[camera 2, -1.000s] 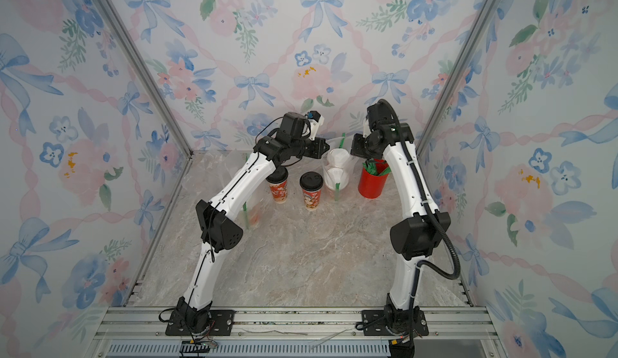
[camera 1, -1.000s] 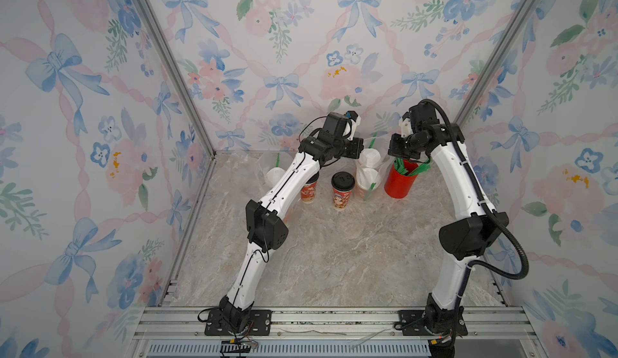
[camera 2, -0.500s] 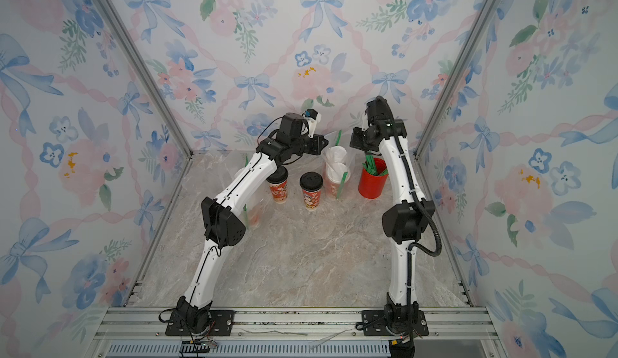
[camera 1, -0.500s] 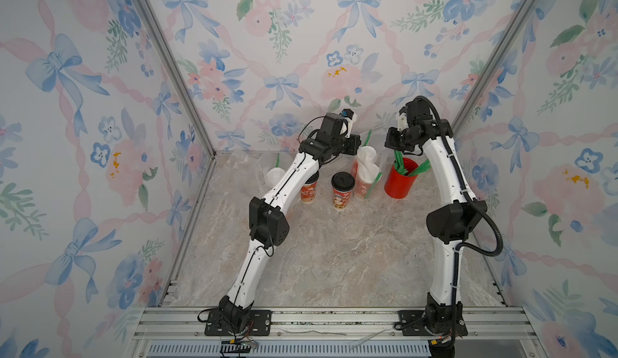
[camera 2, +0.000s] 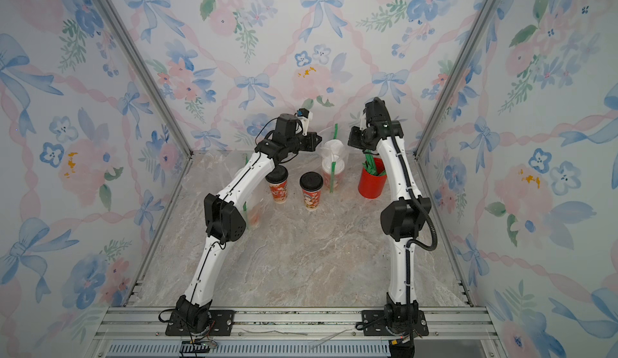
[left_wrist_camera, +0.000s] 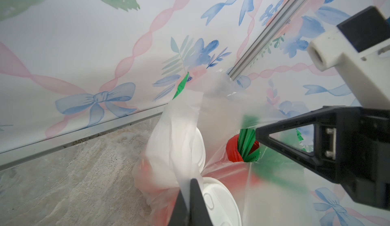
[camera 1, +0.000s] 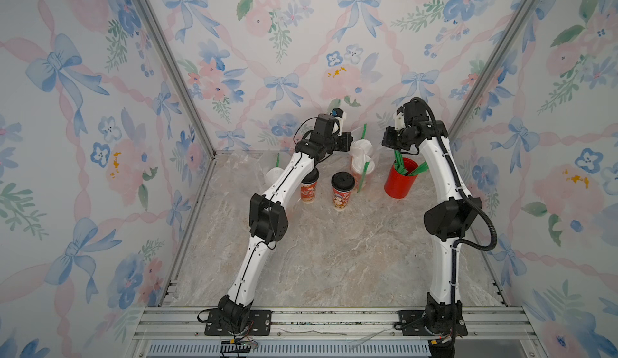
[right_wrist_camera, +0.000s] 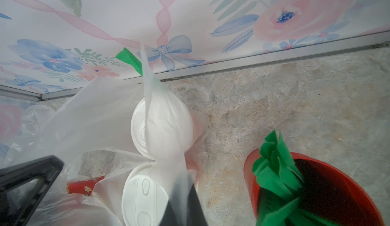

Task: Pack milk tea into plastic carrier bags
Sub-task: Place the plastic carrier bag at the center of the board, then pick up the plastic carrier bag from the corner of the board.

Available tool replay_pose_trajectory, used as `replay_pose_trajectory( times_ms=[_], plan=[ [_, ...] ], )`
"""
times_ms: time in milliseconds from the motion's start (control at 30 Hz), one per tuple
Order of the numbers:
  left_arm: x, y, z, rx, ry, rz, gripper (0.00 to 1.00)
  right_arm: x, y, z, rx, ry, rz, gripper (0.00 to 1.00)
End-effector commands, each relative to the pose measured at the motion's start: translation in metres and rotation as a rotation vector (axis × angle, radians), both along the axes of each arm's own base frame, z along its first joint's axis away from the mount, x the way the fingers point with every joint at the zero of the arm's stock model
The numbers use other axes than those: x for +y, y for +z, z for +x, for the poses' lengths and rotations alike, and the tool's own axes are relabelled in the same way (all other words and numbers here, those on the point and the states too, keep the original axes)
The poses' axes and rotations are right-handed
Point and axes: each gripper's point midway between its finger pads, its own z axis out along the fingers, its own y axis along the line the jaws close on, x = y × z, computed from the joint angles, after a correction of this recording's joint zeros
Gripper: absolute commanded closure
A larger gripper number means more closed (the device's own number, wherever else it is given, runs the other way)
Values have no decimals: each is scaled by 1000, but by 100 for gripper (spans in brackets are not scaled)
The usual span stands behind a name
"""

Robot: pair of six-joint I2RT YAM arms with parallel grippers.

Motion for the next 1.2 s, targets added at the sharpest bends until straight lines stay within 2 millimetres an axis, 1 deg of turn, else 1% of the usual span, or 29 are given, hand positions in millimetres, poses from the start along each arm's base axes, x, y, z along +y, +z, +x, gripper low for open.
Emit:
replay_pose_trajectory(
  times_ms=[0,133,233,367,400,467,533,567,633,700,733,800,867,967,1033,1100,1167],
  plan=[
    [-1,19,2,-30,-12,-58,84,-1,19,6,-57,-6,23,81],
    [4,45,-3,-71,-11,-71,76,-2,40,0,-93,-12,20,67],
    [11,69,-10,-102,-12,-83,67,-4,61,-9,-123,-17,22,61],
    [24,95,-21,-128,-2,-92,61,-5,85,-27,-152,-15,15,56],
    [31,102,-24,-135,6,-92,60,-5,90,-32,-157,-11,12,54],
    [44,110,-28,-142,25,-79,58,-4,100,-43,-163,-6,7,52],
    [62,114,-31,-144,64,-47,57,-2,105,-53,-164,3,1,50],
    [75,119,-33,-148,92,-31,57,1,108,-58,-165,10,0,49],
    [103,116,-34,-127,145,10,56,3,114,-67,-172,16,-6,48],
    [141,109,-32,-100,219,48,57,5,118,-76,-175,20,-10,48],
    [159,109,-34,-95,252,58,56,5,120,-80,-176,20,-9,48],
    [204,100,-34,-67,338,88,56,8,123,-86,-180,24,-6,47],
    [245,89,-35,-35,410,107,56,10,126,-92,-185,31,-2,47],
    [302,63,-38,28,503,139,56,12,127,-98,-185,37,-4,46],
    [331,39,-40,88,548,167,56,13,125,-102,-177,43,-3,46],
    [349,9,-44,157,562,210,56,14,121,-105,-168,48,-6,46],
    [361,-21,-47,216,570,272,57,13,120,-108,-164,52,-6,46]
  ],
)
